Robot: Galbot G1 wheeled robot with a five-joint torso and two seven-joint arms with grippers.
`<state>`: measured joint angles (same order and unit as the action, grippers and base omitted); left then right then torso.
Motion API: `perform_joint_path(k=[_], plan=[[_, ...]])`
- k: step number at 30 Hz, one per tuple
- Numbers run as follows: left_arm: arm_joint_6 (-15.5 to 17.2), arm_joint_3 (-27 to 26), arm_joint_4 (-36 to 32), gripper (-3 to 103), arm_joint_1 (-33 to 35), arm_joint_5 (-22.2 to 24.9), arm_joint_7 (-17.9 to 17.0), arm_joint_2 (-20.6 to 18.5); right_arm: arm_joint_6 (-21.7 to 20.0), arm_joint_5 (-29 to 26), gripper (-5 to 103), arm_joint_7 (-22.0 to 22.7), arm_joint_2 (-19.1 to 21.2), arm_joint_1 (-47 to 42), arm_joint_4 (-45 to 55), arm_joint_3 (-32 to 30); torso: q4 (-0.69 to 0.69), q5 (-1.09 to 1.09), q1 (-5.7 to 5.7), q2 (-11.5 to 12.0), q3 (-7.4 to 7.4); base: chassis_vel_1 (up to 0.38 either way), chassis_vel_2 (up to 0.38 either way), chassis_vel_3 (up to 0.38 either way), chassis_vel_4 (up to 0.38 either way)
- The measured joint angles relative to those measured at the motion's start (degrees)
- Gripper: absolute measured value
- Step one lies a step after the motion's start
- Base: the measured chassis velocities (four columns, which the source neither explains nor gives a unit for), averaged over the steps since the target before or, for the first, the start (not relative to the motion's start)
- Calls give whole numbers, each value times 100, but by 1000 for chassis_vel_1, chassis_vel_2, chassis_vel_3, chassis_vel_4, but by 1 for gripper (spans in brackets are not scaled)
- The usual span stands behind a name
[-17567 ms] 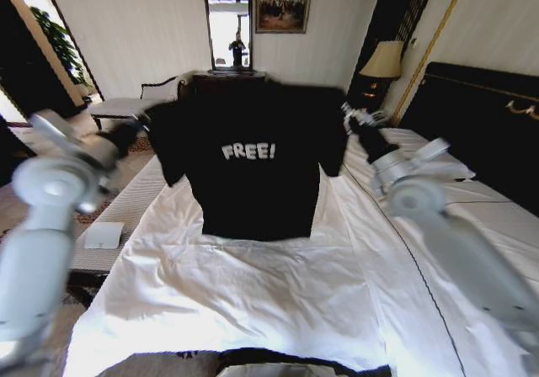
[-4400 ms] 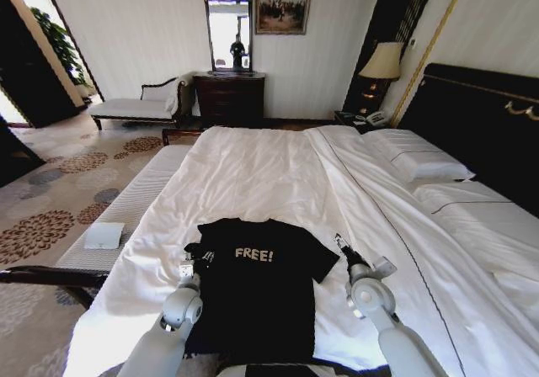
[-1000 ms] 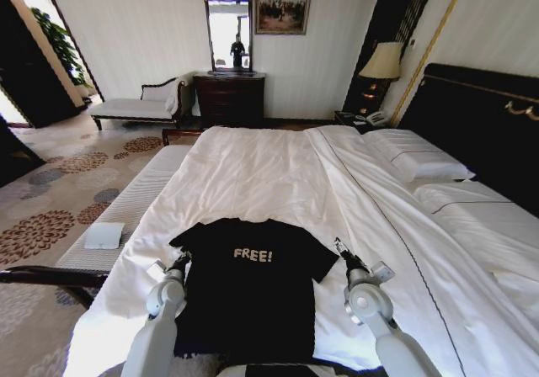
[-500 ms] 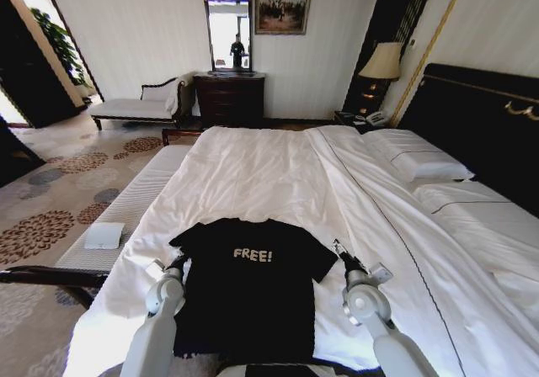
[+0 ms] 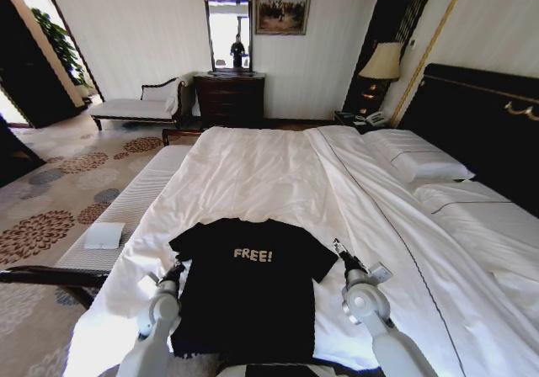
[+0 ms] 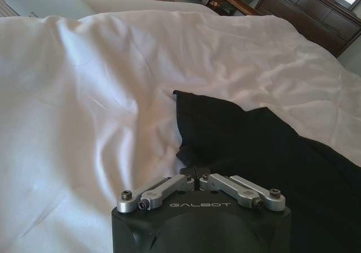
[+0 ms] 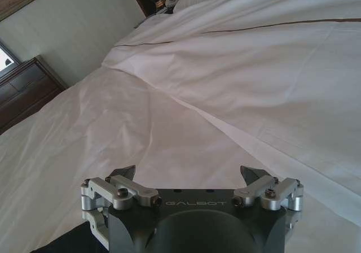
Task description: Fold the clothes on the bed.
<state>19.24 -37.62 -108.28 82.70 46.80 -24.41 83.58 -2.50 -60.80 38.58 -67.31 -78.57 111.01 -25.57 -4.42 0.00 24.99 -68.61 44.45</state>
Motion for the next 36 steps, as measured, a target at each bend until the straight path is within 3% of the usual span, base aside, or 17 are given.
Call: perform_joint_path(k=[16,23,26,28,32,34,36], plan=[[-51,-113,-298,-2,391,-117,-282,174,84,-18,100,-40,26,-38,-48,-24,0,0,0,0,0,0,0,0,0],[-151,-237,-152,18,342,-175,-346,225,142,-40,100,-121,51,-20,-192,-36,0,-1,0,0,0,0,0,0,0],[-186,-410,-372,34,431,-130,-346,229,141,-96,100,-130,71,-44,-112,-53,0,1,1,0,0,0,0,0,0],[-189,-492,-501,34,511,-111,-346,224,135,-109,100,-130,73,-64,-52,-55,0,0,0,0,0,0,0,0,0],[-196,-696,-1071,56,1001,133,-270,217,109,-160,100,-123,44,-157,232,-79,1,0,0,0,0,0,0,0,0],[-207,-709,-1178,56,1120,151,-239,233,107,-195,100,-122,29,-181,314,-98,2,0,0,0,0,0,0,0,0],[-224,-713,-1339,67,1277,166,-192,279,106,-258,100,-122,5,-226,418,-142,1,0,0,-1,0,0,0,0,0]])
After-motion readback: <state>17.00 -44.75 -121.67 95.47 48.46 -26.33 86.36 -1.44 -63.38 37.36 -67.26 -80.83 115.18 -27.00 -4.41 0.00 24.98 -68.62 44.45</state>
